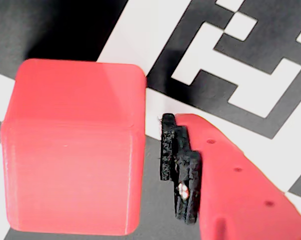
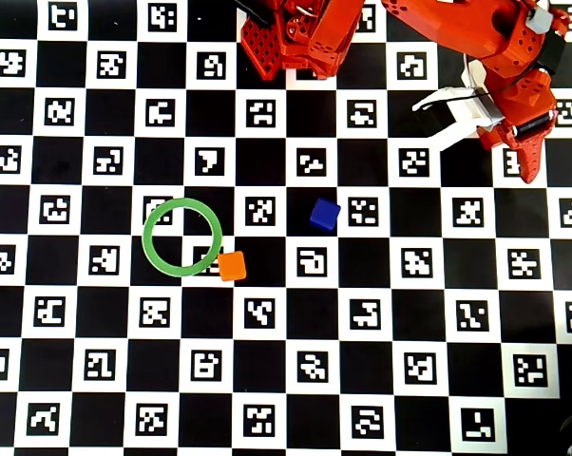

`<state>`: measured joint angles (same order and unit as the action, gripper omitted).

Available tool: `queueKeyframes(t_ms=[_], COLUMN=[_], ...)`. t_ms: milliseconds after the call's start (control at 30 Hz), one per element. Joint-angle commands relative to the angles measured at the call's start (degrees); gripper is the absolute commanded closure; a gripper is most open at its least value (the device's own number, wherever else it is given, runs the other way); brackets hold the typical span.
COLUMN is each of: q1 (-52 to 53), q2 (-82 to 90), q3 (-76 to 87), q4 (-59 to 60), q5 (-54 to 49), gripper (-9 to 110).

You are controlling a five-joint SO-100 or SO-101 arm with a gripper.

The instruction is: Grab the red cube then put it in the green circle then put the blue cube on top and finally the orange cube on top

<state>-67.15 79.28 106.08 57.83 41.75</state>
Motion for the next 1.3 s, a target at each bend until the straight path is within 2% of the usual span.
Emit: queueKeyframes(t_ms=[0,467,733,867,1067,1267], q1=[0.35,1.76,1.76,3.60,11.43,27.69], q2=[1.41,1.41,2.99,4.92,10.02,15.73], q3=[-3.60,-4.22,-4.31,-8.17,-19.07,-23.55], q4=[0.97,-0.26,0.79,6.77,21.80,32.87], q5=[-0.26,-0.35,-0.35,-0.97,-8.17,-25.93], gripper=[55,83,92,93,94,94])
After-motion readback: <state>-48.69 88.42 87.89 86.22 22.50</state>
